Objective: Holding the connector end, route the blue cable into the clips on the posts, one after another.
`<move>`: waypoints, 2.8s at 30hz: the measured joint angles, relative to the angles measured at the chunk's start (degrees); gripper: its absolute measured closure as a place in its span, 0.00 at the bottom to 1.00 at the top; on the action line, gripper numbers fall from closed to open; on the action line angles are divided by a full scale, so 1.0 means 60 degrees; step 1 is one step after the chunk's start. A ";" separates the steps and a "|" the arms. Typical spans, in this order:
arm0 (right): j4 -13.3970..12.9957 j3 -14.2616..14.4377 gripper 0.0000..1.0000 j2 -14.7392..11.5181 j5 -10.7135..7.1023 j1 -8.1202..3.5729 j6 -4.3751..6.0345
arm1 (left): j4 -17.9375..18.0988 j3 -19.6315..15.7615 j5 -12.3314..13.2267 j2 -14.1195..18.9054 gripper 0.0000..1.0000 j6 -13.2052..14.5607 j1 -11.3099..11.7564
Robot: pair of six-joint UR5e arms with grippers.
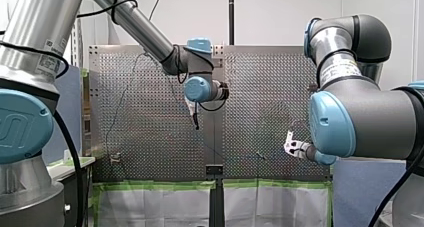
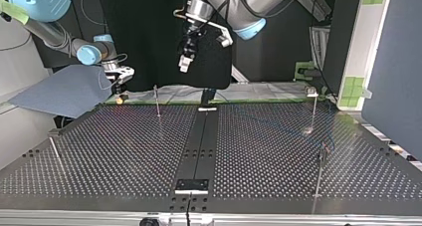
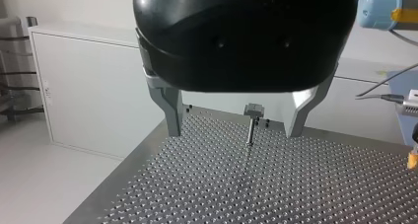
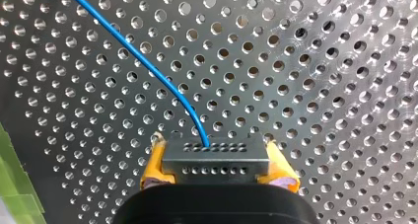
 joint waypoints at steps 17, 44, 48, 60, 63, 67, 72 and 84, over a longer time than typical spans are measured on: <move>0.0124 0.0002 1.00 -0.0022 -0.0081 -0.0025 -0.0039 | -0.0072 -0.1342 0.0000 0.1338 0.01 0.0001 0.0000; 0.1085 0.0005 1.00 -0.2186 -0.0123 -0.0202 -0.0058 | 0.0171 -0.2759 -0.0528 0.1262 0.01 0.0187 0.0033; 0.1141 0.0005 1.00 -0.2574 -0.0127 -0.0216 -0.0058 | 0.0502 -0.2764 -0.0759 0.1044 0.01 0.0186 0.0137; 0.1183 0.0019 1.00 -0.3509 -0.0095 -0.0183 -0.0045 | 0.0727 -0.2758 -0.0613 0.0985 0.01 0.0479 0.0964; 0.1191 0.0030 1.00 -0.3578 -0.0093 -0.0169 -0.0051 | 0.0717 -0.2762 -0.0466 0.0983 0.01 0.0572 0.1149; 0.1197 0.0033 1.00 -0.3599 -0.0093 -0.0165 -0.0056 | 0.0713 -0.2765 -0.0407 0.0983 0.01 0.0612 0.1232; 0.1199 0.0035 1.00 -0.3603 -0.0092 -0.0162 -0.0057 | 0.0713 -0.2768 -0.0398 0.0984 0.01 0.0619 0.1245; 0.1199 0.0036 1.00 -0.3604 -0.0093 -0.0163 -0.0058 | 0.0713 -0.2768 -0.0396 0.0984 0.01 0.0620 0.1248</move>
